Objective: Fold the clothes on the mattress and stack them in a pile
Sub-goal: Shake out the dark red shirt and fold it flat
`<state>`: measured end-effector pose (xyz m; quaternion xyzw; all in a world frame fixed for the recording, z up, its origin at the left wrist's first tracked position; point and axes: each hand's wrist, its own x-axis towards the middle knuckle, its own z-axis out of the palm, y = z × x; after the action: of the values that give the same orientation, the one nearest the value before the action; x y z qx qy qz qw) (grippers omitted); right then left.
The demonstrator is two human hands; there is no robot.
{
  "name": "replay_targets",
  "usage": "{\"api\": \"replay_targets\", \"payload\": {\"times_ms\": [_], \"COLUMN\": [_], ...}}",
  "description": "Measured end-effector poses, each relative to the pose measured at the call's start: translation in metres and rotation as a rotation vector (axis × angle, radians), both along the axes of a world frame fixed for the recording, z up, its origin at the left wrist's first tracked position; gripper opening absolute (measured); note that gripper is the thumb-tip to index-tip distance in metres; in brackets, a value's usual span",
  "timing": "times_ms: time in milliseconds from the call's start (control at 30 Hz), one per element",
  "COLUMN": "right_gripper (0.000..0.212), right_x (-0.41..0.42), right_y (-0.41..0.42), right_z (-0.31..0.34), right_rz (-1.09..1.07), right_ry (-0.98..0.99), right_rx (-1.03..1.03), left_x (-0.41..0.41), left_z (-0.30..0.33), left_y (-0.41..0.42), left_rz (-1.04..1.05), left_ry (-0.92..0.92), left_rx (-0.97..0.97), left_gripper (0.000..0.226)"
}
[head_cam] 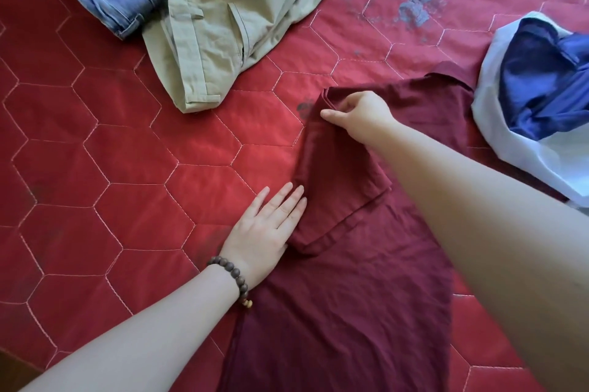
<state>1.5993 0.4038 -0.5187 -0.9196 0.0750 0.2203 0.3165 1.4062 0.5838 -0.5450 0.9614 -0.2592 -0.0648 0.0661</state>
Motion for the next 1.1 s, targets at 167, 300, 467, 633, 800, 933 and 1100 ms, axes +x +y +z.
{"api": "replay_targets", "payload": {"times_ms": [167, 300, 467, 633, 800, 933, 1100], "right_gripper": [0.033, 0.021, 0.035, 0.024, 0.035, 0.044, 0.057], "right_x": [-0.025, -0.036, -0.044, -0.077, -0.106, -0.098, -0.052], "right_y": [-0.024, -0.026, -0.046, -0.046, -0.012, -0.007, -0.018], "right_z": [0.006, 0.001, 0.007, 0.010, -0.009, -0.034, -0.049], "right_rz": [0.170, 0.044, 0.189, 0.048, 0.490, 0.691, 0.702], "right_ry": [0.150, 0.046, 0.165, -0.292, -0.623, -0.412, -0.433], "right_rx": [-0.092, 0.050, -0.170, -0.236, -0.003, 0.008, -0.405], "left_x": [0.003, 0.002, 0.006, 0.016, 0.034, 0.025, 0.026], "left_z": [0.008, 0.009, 0.015, 0.027, 0.010, -0.010, -0.022], "left_y": [-0.006, -0.012, -0.009, -0.023, -0.055, -0.052, -0.051], "left_rz": [-0.027, -0.195, -0.175, -0.025, 0.194, 0.110, 0.053], "left_ry": [-0.044, -0.092, 0.023, 0.000, 0.087, 0.137, 0.099], "left_rx": [0.023, -0.071, -0.146, -0.292, -0.155, 0.136, 0.073], "left_gripper": [0.068, 0.046, 0.043, 0.037, 0.046, 0.071, 0.074]}}
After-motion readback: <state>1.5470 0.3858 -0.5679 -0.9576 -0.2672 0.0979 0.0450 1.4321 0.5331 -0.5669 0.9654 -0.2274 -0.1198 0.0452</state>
